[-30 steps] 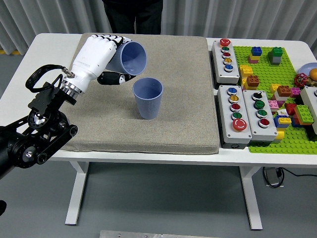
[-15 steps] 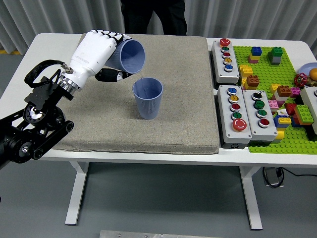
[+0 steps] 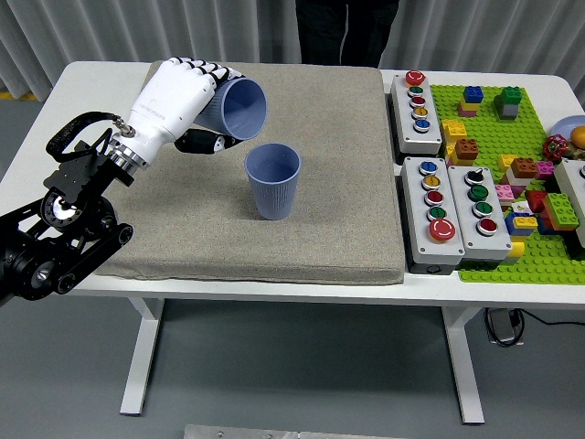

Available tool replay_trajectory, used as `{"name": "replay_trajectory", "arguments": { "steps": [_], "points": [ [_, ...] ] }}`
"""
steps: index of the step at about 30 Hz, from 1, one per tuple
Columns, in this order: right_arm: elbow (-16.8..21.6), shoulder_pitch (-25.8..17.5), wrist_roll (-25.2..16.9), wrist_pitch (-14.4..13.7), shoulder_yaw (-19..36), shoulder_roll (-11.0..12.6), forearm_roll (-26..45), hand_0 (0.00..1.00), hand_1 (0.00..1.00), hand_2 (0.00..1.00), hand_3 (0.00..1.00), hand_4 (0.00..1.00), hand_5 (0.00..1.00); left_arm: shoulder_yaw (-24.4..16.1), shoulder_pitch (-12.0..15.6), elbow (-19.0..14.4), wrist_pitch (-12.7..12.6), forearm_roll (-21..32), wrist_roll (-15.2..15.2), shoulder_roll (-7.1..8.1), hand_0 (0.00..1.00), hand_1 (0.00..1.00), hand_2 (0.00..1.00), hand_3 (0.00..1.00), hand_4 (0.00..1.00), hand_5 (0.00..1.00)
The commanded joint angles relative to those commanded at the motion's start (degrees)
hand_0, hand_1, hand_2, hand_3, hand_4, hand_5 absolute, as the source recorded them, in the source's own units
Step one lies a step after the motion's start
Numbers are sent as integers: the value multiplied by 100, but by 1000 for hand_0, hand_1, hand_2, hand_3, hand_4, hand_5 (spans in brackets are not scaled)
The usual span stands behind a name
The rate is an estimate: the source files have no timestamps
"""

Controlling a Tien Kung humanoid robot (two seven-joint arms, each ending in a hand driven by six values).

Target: Pick cup pour cup place

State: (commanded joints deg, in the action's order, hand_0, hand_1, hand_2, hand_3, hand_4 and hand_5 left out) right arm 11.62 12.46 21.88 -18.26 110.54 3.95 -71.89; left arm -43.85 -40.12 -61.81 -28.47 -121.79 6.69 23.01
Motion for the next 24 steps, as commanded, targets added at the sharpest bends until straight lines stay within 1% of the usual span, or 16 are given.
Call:
{"name": "replay_trajectory", "arguments": {
  "steps": [14, 20, 24],
  "points": [
    [8, -43, 15, -21, -16, -14, -6, 668, 609, 555, 540, 2, 150, 98, 25, -137, -79, -47, -25, 19, 394, 479, 531, 528, 743, 125],
    [7, -67, 14, -24, -25, -18, -10, 668, 609, 555, 539, 2, 145, 155, 38, -117, -231, -166, -68, 33, 395, 479, 528, 527, 742, 127],
    [5, -58, 10, -29, -33, -16, 3, 668, 609, 555, 539, 2, 145, 196, 26, -147, -257, -214, -108, 58, 395, 479, 528, 527, 742, 127]
  ]
}}
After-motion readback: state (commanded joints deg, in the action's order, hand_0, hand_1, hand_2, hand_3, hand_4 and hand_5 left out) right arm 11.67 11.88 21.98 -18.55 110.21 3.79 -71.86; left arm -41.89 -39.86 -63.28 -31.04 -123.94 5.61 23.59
